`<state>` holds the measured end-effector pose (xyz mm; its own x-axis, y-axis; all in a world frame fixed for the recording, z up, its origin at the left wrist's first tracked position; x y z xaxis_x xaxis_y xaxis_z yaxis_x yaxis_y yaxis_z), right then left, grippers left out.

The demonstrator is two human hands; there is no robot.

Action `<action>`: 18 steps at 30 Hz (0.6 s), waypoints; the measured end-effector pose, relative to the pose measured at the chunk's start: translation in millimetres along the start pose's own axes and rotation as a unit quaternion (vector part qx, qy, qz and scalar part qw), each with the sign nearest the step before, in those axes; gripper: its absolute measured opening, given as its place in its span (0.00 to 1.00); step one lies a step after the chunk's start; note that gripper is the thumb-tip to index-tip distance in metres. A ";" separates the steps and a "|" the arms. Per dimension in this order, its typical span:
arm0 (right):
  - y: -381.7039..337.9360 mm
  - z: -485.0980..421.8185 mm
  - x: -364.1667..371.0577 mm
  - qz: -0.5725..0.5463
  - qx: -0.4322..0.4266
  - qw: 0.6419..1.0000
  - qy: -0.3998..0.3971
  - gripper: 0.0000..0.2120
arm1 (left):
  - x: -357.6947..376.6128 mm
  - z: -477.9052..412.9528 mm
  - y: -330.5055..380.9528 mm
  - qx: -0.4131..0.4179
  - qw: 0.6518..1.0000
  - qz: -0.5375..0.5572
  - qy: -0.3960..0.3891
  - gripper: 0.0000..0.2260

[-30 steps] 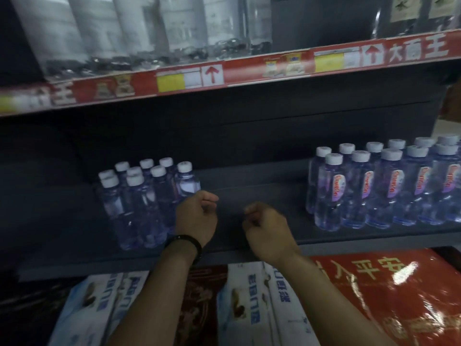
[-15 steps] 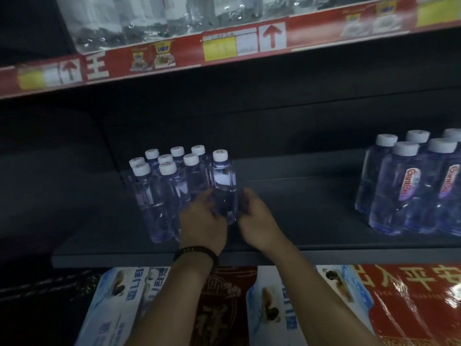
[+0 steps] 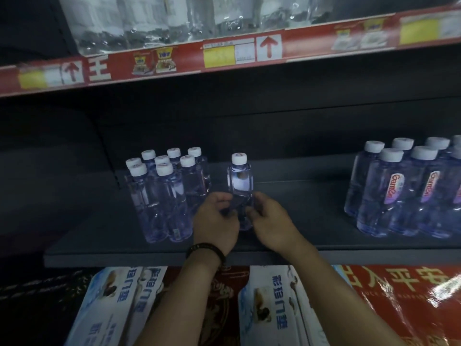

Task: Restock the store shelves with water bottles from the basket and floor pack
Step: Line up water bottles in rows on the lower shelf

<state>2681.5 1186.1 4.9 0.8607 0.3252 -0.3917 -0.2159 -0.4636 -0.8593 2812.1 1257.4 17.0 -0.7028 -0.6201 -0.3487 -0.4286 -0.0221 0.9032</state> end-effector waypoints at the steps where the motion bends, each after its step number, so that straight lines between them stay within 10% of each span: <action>1: -0.9 4.1 -6.5 0.000 -0.001 1.000 0.002 0.12 | 4.4 1.6 1.8 0.001 1.000 0.006 -0.009 0.13; 18: 3.9 71.7 -66.1 0.186 -0.096 0.978 -0.003 0.21 | 57.1 2.2 18.2 0.004 0.986 0.053 -0.160 0.12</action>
<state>2590.7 1221.9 3.9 0.7362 0.1097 -0.6678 -0.4225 -0.6964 -0.5801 2762.9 1223.3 13.0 -0.8866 -0.3398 -0.3138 -0.3460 0.0372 0.9375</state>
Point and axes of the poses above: each hand's wrist, its own z-axis away from the middle knuckle, its own x-axis out of the palm, y = z × x, the point moved 2 cm from there along -z, towards the middle knuckle, and after that the axes turned 4 degrees about -x, right-handed, at the moved point
